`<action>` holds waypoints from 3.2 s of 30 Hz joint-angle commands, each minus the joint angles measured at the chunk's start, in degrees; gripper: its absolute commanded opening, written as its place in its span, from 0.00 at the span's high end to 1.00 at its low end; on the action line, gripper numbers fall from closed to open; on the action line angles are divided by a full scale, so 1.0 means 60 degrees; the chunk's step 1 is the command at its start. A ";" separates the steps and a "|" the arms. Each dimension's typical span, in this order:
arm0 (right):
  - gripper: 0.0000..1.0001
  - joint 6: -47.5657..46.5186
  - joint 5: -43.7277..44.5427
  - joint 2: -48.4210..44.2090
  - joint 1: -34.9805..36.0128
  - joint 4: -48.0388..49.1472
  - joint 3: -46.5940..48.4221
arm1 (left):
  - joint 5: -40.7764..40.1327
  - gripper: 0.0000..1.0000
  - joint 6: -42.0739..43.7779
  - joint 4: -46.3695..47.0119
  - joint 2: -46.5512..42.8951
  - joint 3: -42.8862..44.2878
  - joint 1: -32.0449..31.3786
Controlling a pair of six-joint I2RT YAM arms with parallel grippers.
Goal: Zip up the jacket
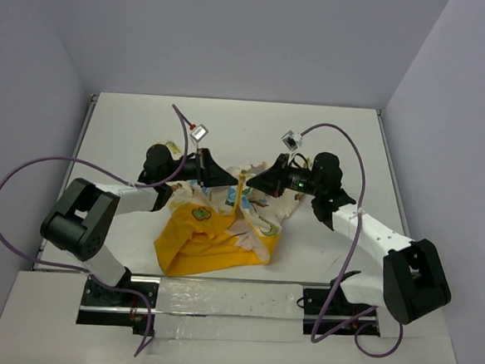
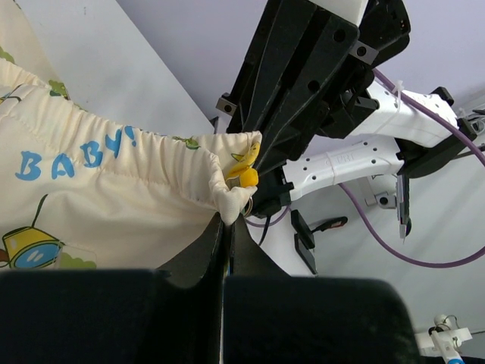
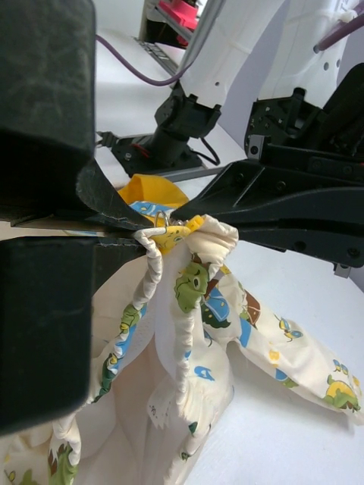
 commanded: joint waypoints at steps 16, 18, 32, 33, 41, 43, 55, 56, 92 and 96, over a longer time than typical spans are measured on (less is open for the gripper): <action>1.00 -0.0356 -0.0013 -0.0954 -0.0424 0.1080 0.1163 | 0.1225 1.00 0.2002 -0.2994 -0.0173 0.0748 -0.0292; 1.00 -0.0278 -0.0068 -0.0832 -0.0422 0.1146 0.1150 | 0.1227 1.00 0.2115 -0.3242 -0.0158 0.0817 -0.0319; 1.00 0.0041 0.0215 -0.0078 -0.0307 0.1748 0.1430 | 0.1166 1.00 0.2628 -0.3904 -0.0181 0.0844 -0.0520; 1.00 0.0054 0.0221 -0.0046 -0.0307 0.1754 0.1455 | 0.1154 1.00 0.2672 -0.3975 -0.0188 0.0857 -0.0526; 1.00 -0.0011 0.0298 -0.0229 -0.0295 0.1609 0.1717 | 0.0845 1.00 0.3075 -0.4533 -0.0041 0.0943 -0.0570; 1.00 -0.0102 0.0408 -0.0350 -0.0307 0.1444 0.1743 | 0.0757 1.00 0.3275 -0.4843 -0.0051 0.1032 -0.0560; 1.00 -0.0356 0.1084 -0.0749 -0.0392 0.0831 0.1515 | -0.0415 1.00 0.5071 -0.7444 -0.0420 0.2081 -0.0541; 1.00 -0.0353 0.1115 -0.0756 -0.0419 0.0808 0.1527 | -0.0487 1.00 0.5124 -0.7505 -0.0472 0.2061 -0.0544; 1.00 -0.0415 0.0916 -0.0940 -0.0526 0.0008 0.2390 | -0.2618 1.00 0.4763 -0.8497 -0.2107 0.1858 0.0292; 1.00 -0.0356 0.0895 -0.0940 -0.0526 0.0055 0.2423 | -0.2582 1.00 0.4793 -0.8414 -0.1755 0.1993 -0.0042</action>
